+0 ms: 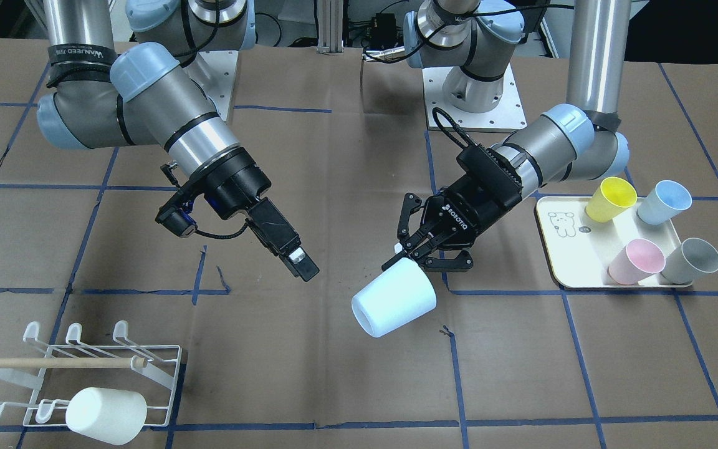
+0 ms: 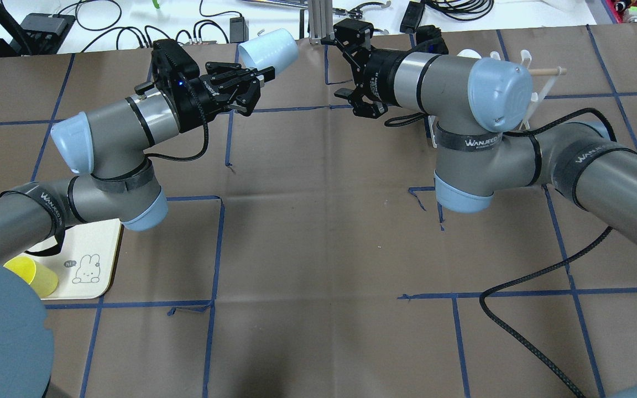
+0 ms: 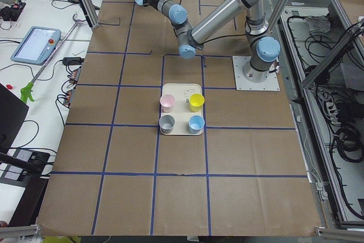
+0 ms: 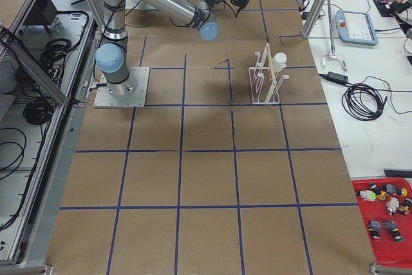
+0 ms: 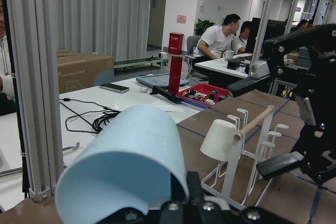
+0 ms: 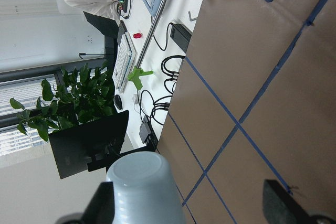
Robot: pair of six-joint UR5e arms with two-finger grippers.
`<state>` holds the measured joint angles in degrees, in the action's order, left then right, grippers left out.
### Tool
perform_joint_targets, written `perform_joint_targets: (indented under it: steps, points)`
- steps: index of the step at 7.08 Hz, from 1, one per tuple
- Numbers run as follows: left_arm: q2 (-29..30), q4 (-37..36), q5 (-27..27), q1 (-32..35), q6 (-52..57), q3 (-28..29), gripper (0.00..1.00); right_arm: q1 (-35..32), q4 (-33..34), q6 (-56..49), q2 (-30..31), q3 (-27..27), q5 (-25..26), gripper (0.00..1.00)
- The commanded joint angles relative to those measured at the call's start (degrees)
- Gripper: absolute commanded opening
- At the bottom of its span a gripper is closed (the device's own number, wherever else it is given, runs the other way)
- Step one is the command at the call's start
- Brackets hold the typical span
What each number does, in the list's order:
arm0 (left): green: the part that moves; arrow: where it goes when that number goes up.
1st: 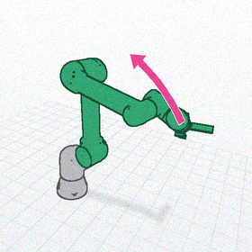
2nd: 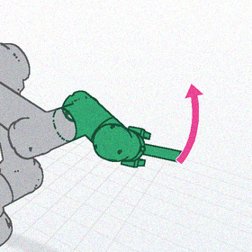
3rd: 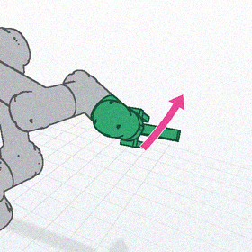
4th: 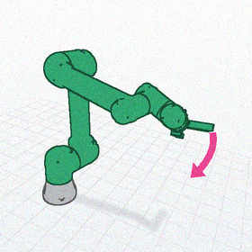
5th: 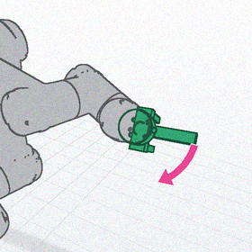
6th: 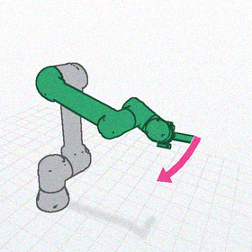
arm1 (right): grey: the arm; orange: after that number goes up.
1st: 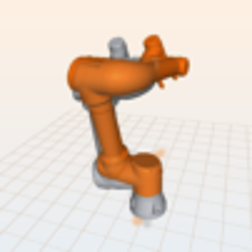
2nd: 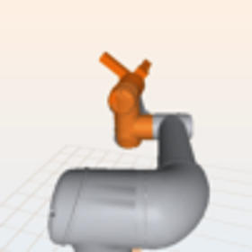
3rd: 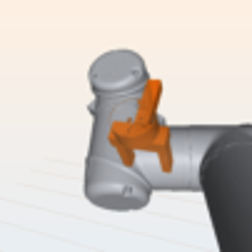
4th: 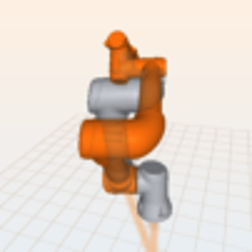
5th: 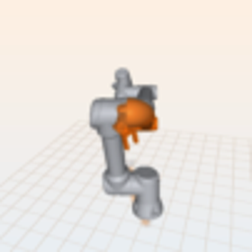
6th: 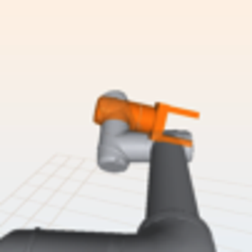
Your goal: Transfer IKEA cup to right arm and place on rack
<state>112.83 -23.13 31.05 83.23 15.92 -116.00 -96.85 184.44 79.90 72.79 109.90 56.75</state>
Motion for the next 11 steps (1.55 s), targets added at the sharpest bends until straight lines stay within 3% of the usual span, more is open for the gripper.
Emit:
perform_joint_targets:
  steps: [1,11]
  points:
    - [-0.68,0.19,0.07,1.14,-0.01,-1.59,0.11,-1.66,1.97,2.35,-0.10,-0.21,0.72,0.99]
    - [-0.77,0.19,0.15,1.23,-0.01,-1.77,0.12,-6.24,1.71,4.21,-8.98,-10.14,2.40,0.99]
